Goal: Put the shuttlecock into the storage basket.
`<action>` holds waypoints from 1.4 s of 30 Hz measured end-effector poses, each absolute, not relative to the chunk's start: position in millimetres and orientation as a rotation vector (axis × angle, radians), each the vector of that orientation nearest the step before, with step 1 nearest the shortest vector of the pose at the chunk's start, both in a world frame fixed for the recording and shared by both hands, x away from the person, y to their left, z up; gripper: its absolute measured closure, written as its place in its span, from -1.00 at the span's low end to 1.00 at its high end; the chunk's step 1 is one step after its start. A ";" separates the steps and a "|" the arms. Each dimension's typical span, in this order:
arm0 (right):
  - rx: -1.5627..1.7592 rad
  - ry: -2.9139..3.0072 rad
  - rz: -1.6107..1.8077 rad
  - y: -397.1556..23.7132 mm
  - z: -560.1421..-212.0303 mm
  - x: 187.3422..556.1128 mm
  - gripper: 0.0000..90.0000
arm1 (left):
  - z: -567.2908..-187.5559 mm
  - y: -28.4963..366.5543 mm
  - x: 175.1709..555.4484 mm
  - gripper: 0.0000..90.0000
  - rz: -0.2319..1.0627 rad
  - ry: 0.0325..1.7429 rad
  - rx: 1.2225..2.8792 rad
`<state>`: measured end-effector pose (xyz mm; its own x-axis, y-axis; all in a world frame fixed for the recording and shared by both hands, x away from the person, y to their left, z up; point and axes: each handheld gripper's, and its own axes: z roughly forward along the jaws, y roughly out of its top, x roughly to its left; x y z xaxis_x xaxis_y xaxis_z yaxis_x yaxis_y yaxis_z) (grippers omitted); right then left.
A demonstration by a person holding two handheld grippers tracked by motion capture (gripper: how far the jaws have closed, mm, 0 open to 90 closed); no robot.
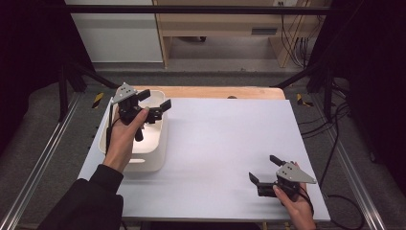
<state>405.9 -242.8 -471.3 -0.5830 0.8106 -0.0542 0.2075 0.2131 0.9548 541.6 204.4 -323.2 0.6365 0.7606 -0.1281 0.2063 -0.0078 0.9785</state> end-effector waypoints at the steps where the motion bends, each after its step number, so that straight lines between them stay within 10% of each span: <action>1: 0.939 1.928 1.384 -242.8 -471.3 405.9 -0.94 | -321.7 203.0 538.6 -0.94 0.526 0.822 1.552; 42: 0.935 1.927 1.386 -243.4 -470.3 404.7 -0.94 | -396.5 112.8 443.9 -0.93 0.416 0.626 1.708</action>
<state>404.7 -243.4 -470.3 -0.5848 0.8093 -0.0562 0.2040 0.2137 0.9554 443.9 112.8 -396.5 0.7905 0.6097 -0.0575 0.1831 -0.1457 0.9722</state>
